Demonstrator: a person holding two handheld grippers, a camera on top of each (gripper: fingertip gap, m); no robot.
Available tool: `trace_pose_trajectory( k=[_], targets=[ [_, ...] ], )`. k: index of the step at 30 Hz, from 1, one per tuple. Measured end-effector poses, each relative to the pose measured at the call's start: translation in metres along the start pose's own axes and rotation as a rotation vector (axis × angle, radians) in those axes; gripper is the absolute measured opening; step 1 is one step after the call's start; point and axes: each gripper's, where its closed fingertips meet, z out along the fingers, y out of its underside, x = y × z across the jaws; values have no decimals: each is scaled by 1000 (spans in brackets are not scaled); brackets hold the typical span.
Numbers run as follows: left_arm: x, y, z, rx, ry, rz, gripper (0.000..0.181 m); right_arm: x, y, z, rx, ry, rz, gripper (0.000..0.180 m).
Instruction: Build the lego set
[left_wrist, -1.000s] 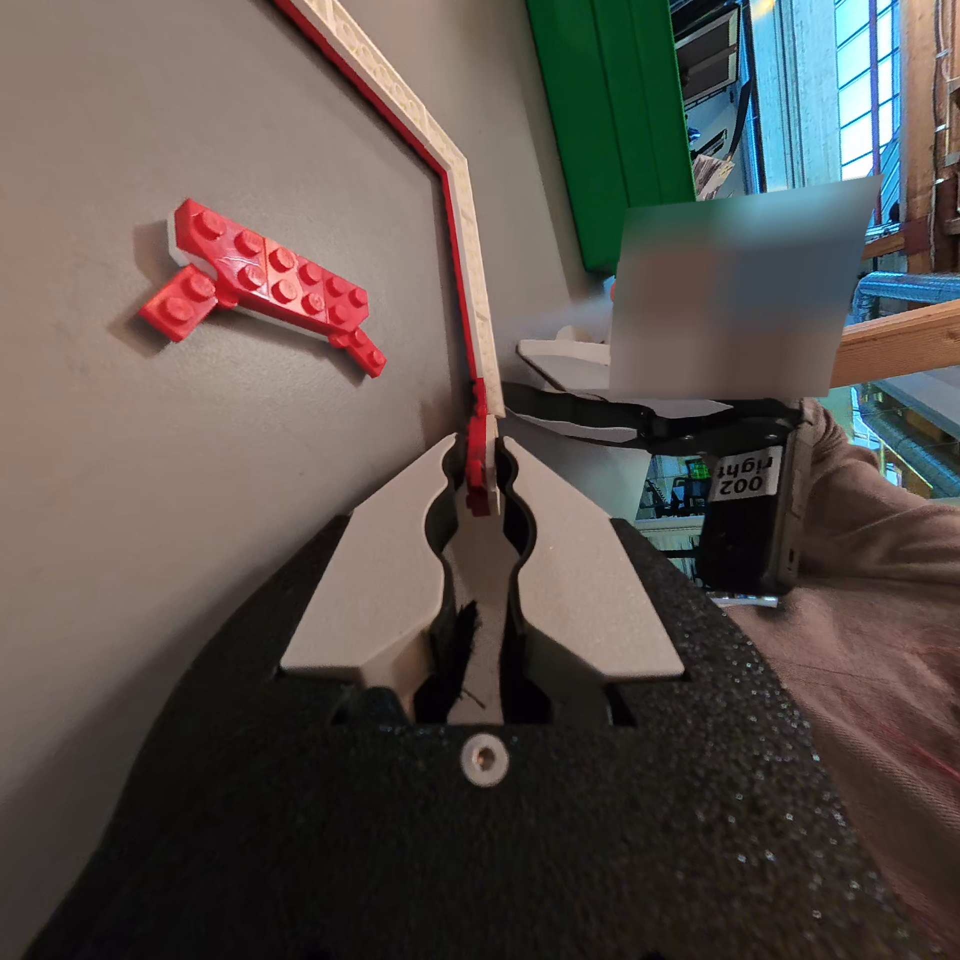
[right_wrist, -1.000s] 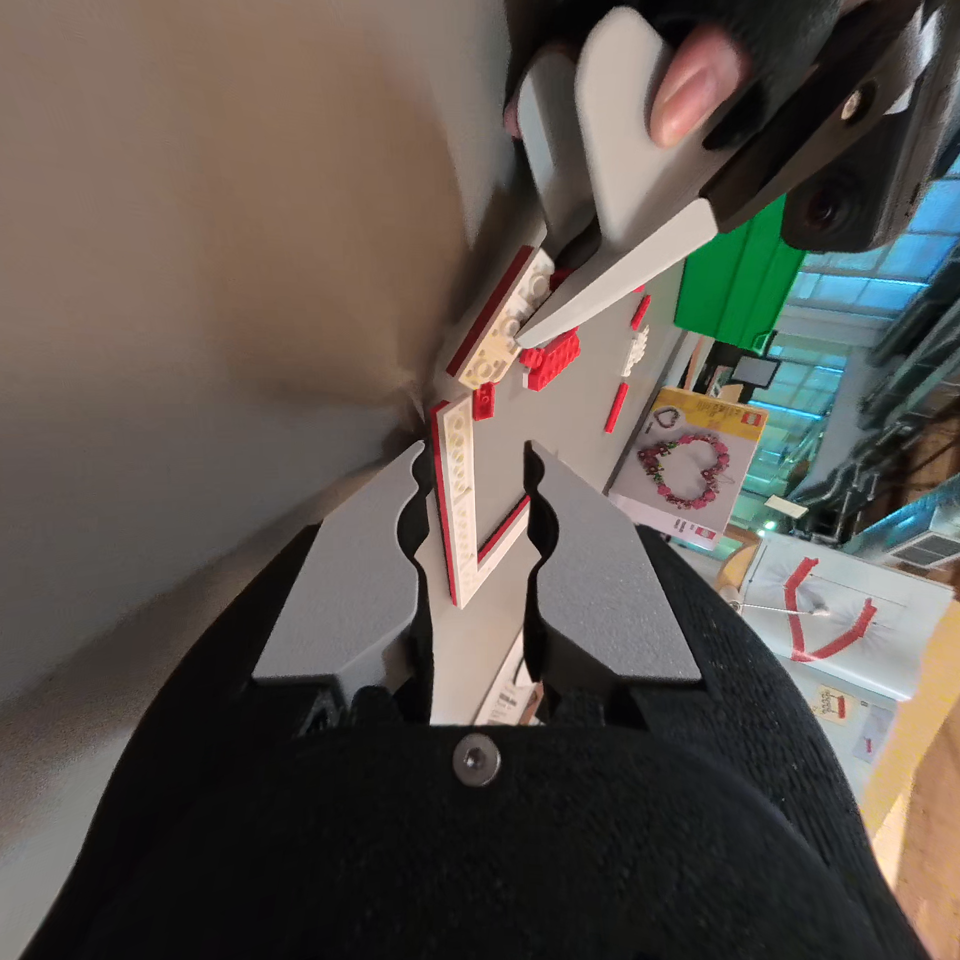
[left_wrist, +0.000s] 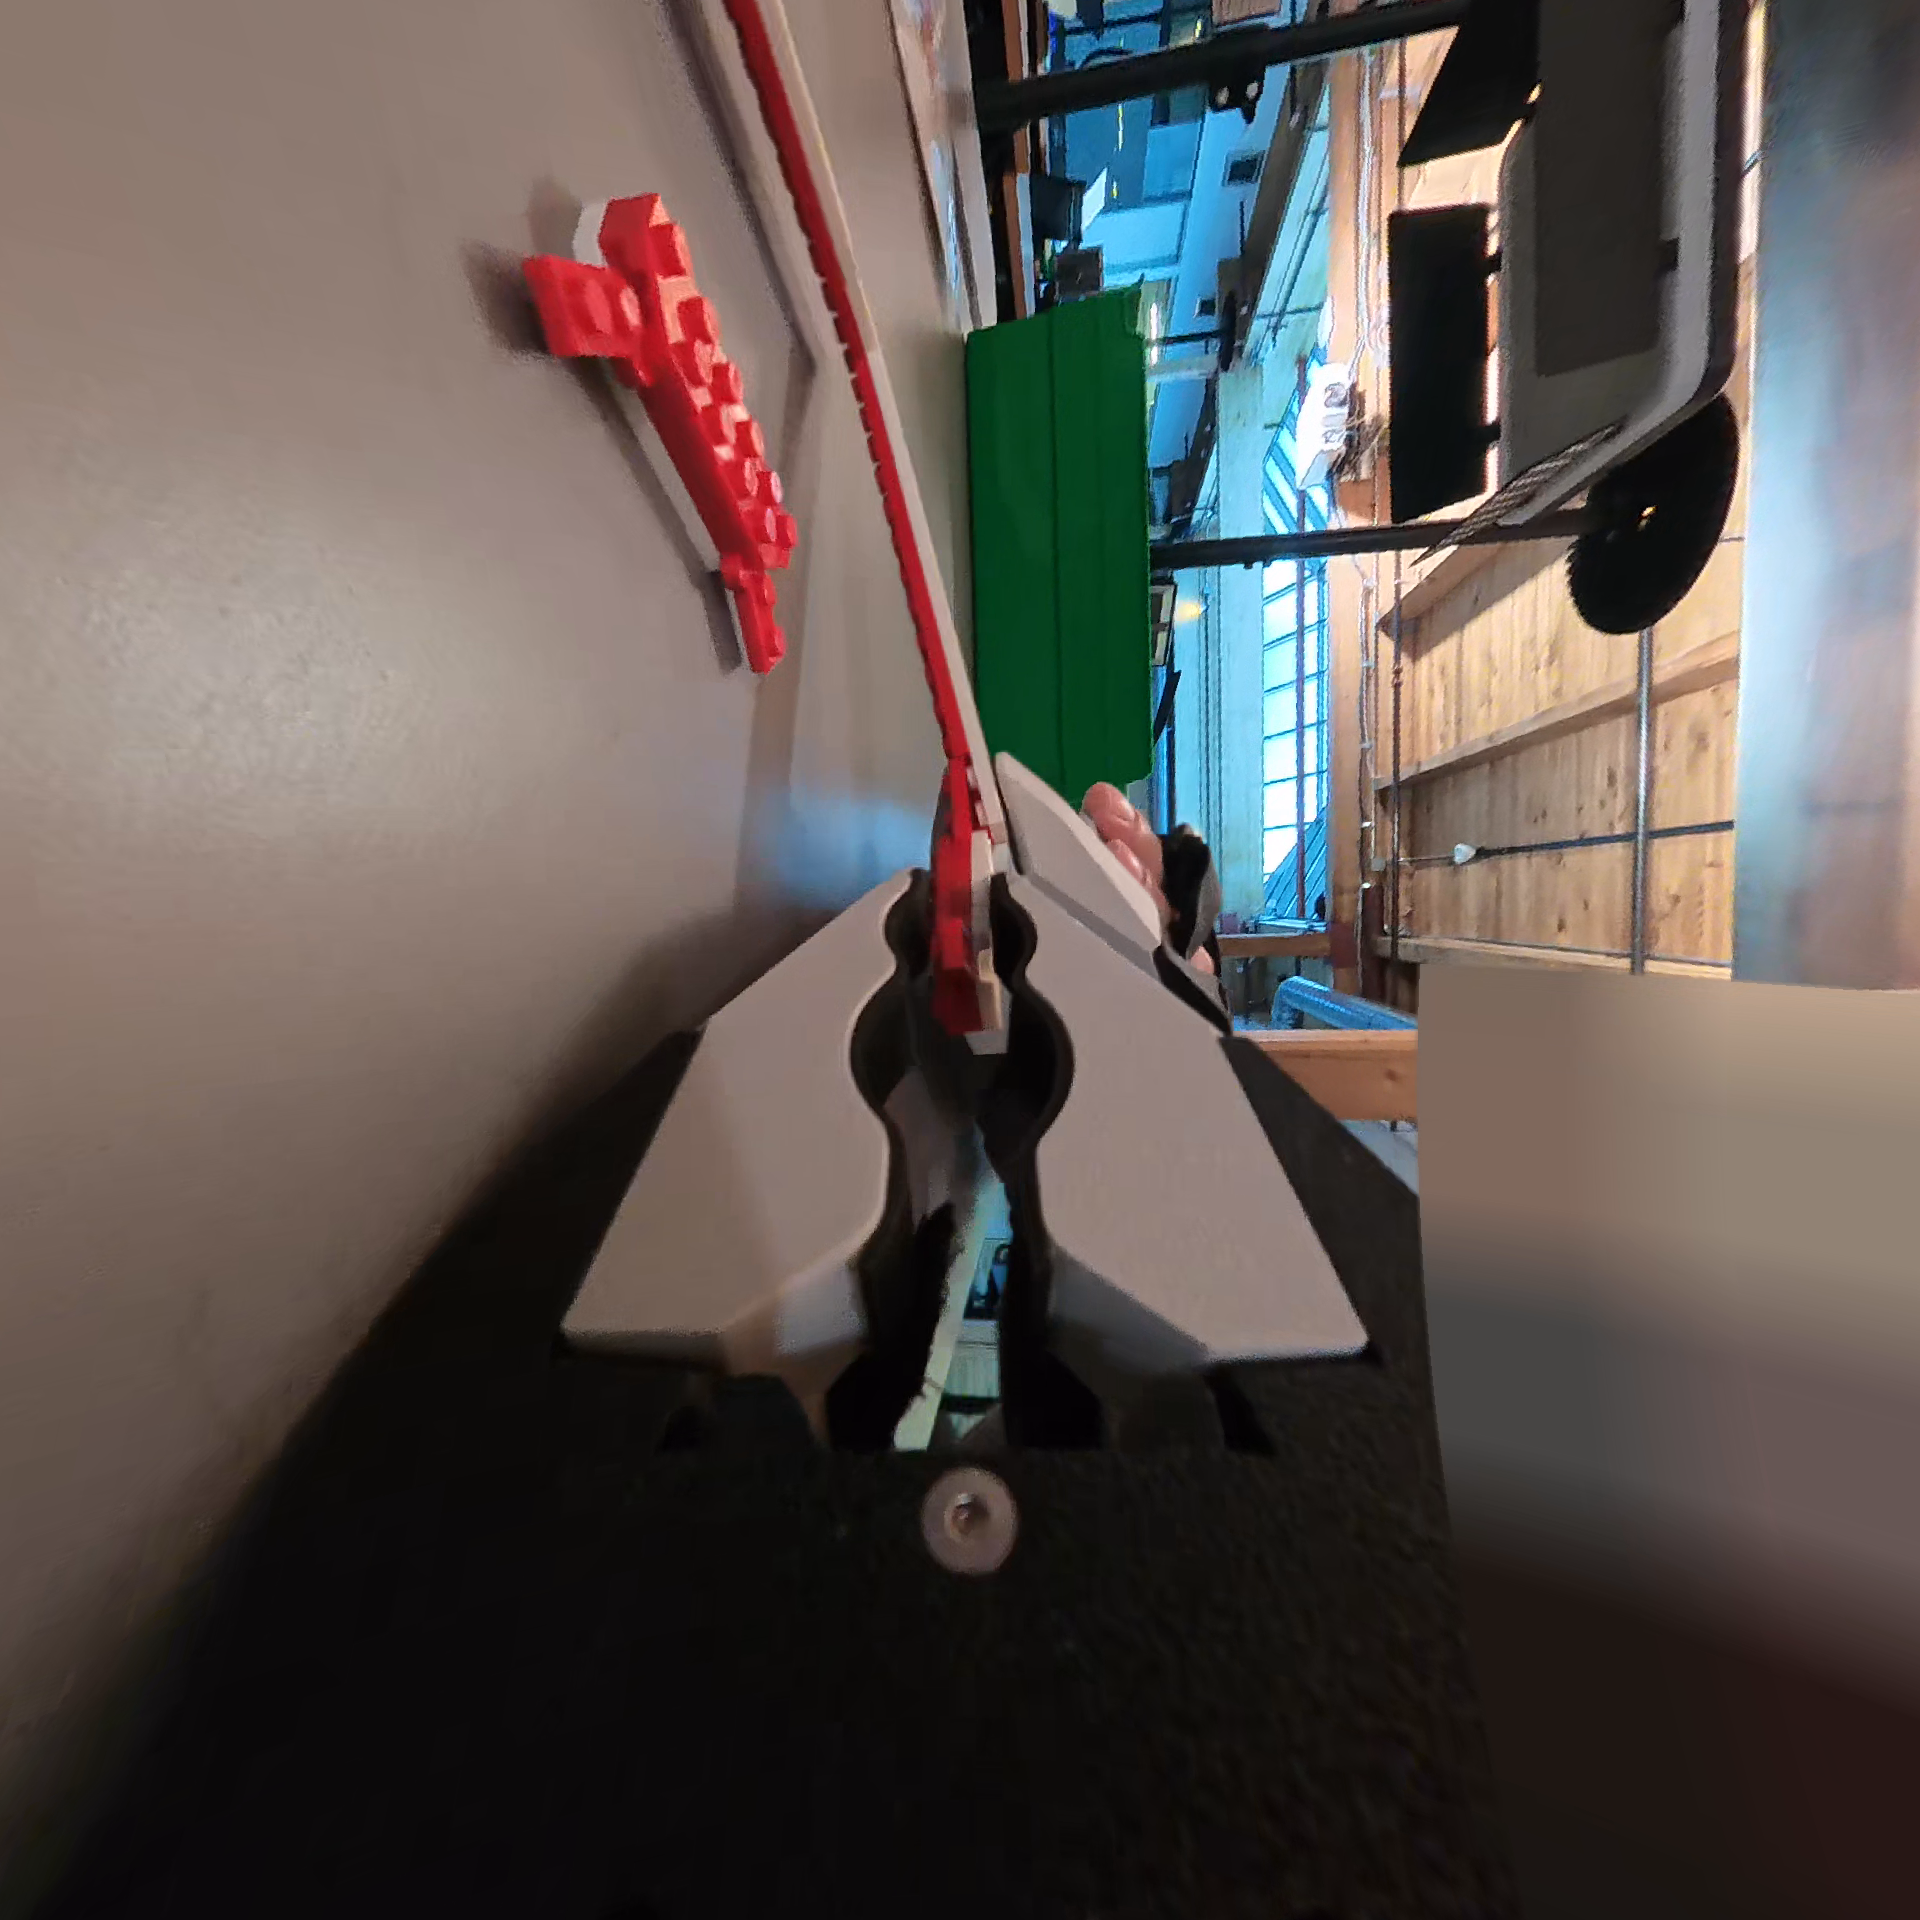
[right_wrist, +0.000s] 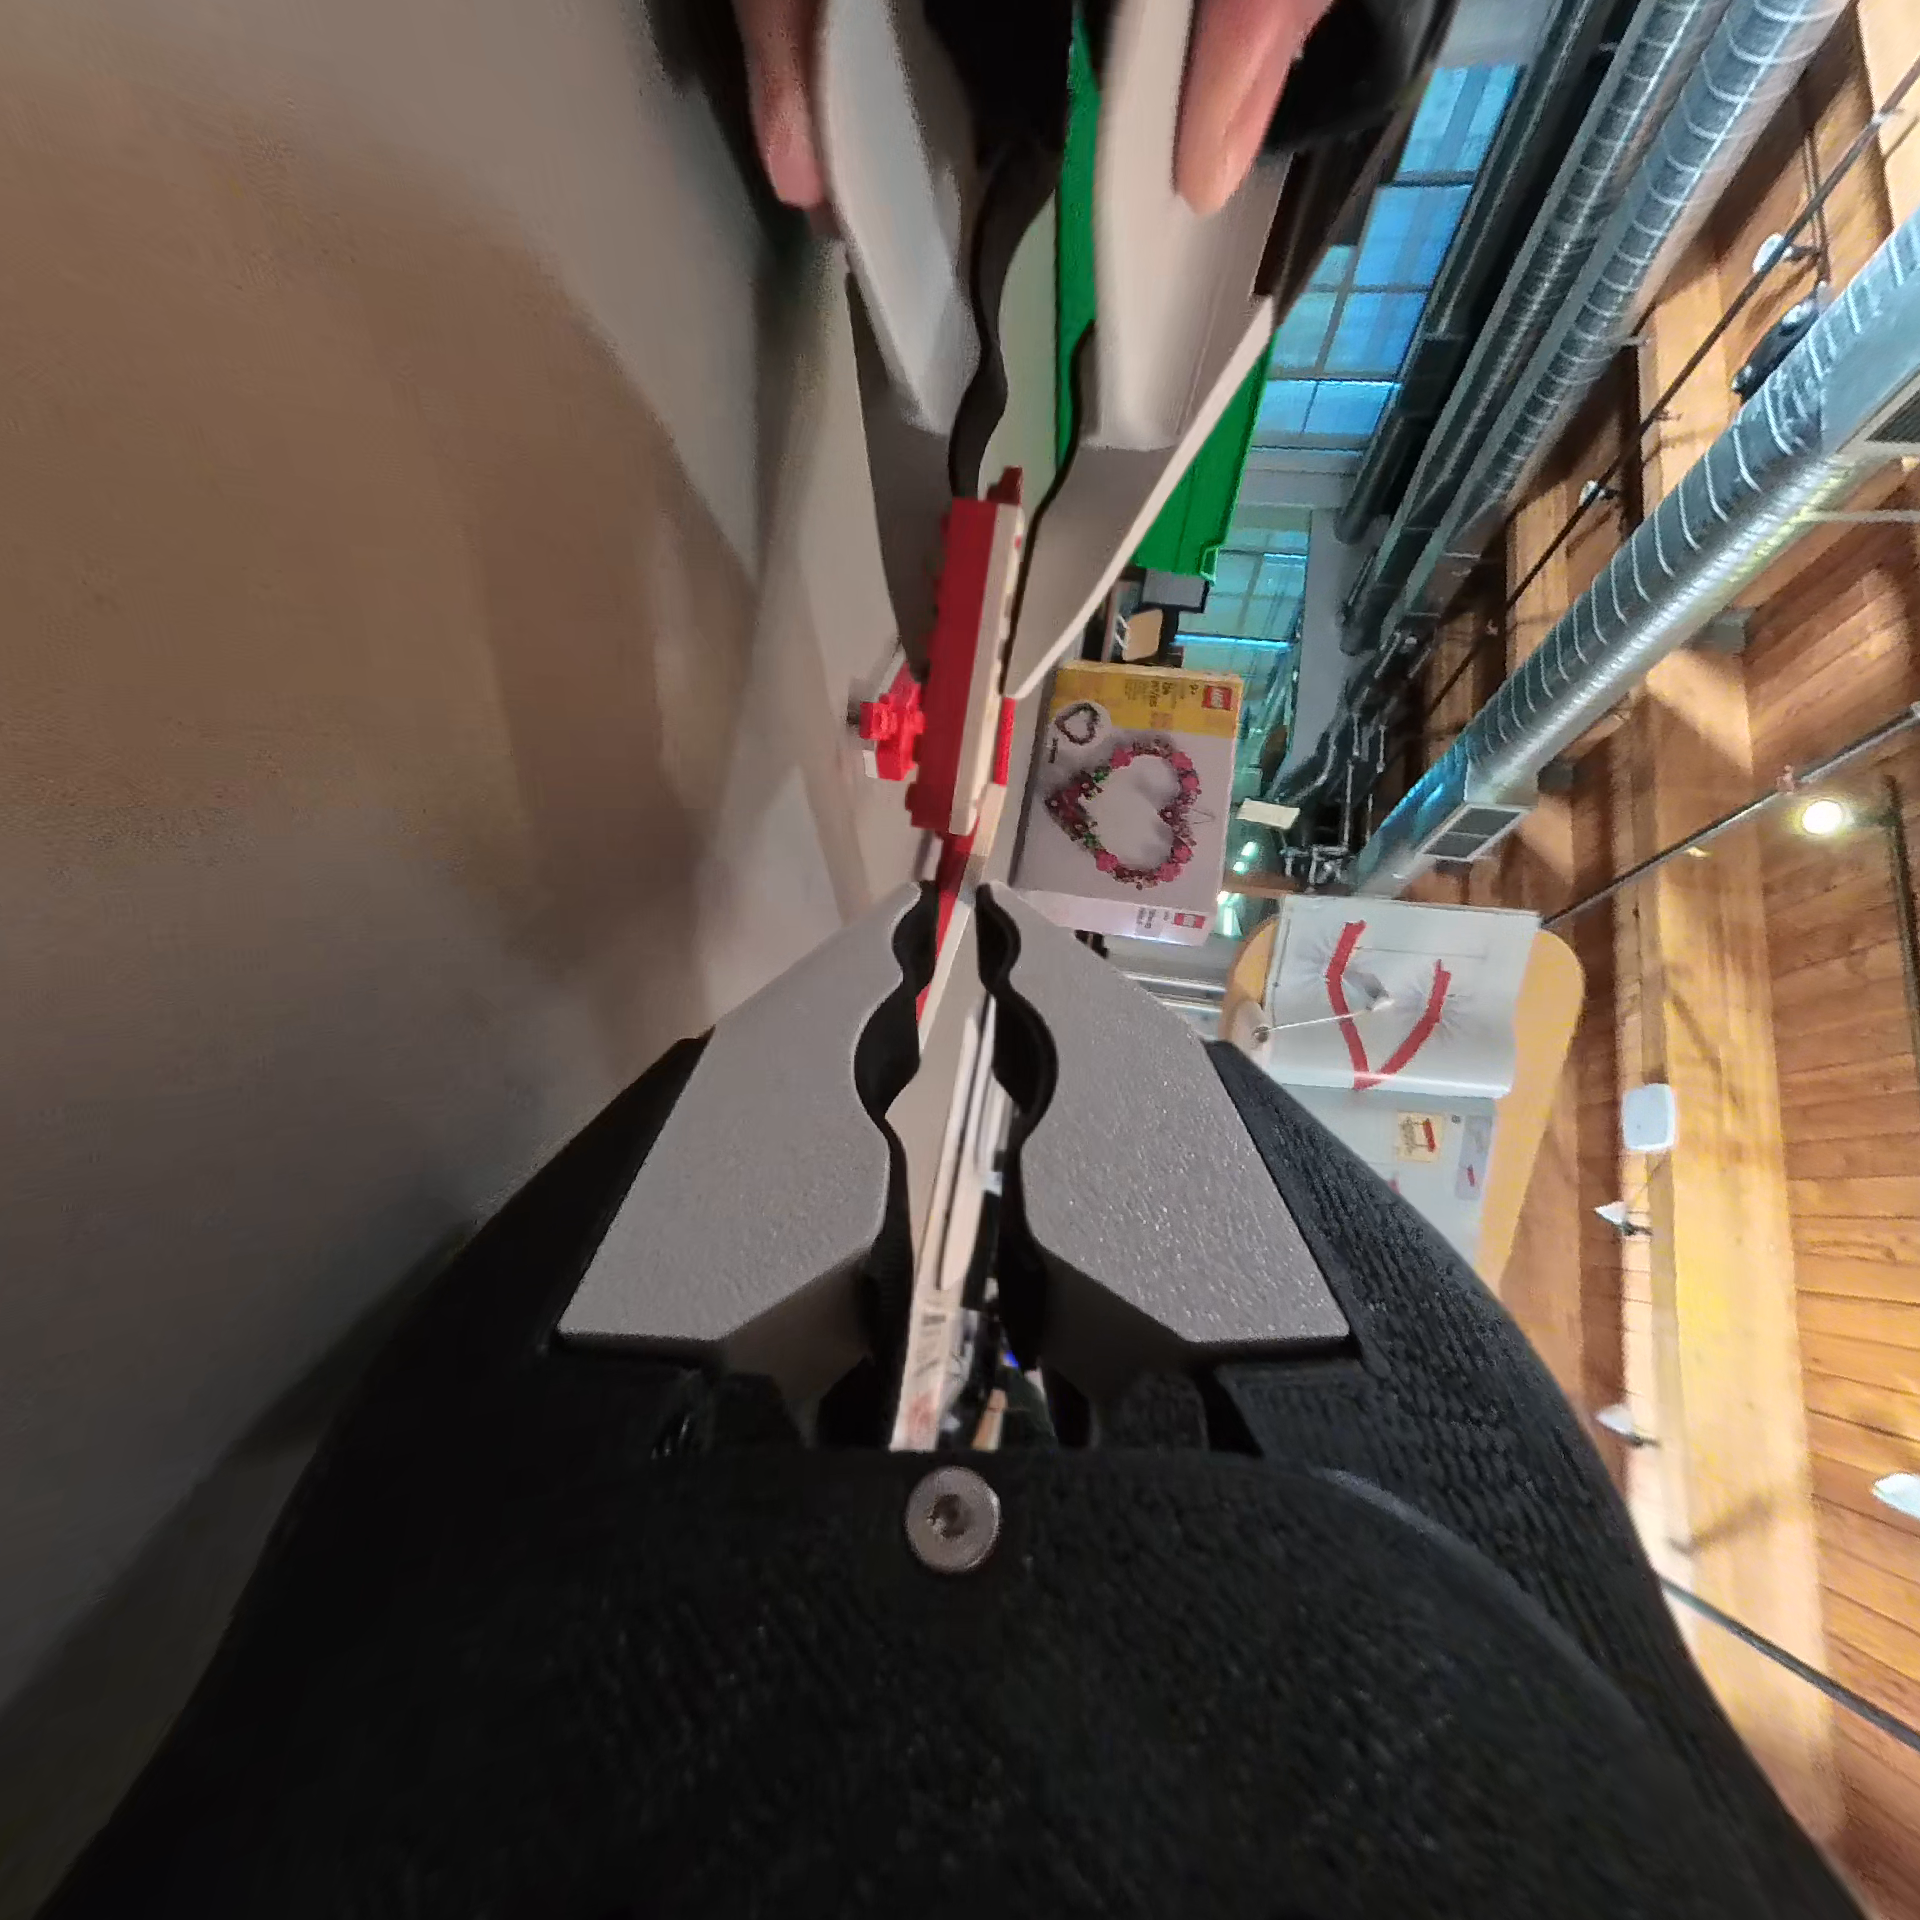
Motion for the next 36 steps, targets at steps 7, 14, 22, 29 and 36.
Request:
trace_pose_trajectory(
  k=[7,14,22,29,36],
  targets=[
    [1,0,1,8,8,-19,9,-3,1,1,14,5,-65,12],
    [0,-3,0,16,3,0,8,-8,-3,0,88,-32,-32,29],
    [0,-6,1,21,5,7,8,-4,-8,6,137,-9,45,37],
    [0,-7,1,25,12,-1,8,-1,-8,18,147,20,51,28],
    [1,-10,2,37,16,-16,9,3,-9,23,140,67,65,10]
  ],
)
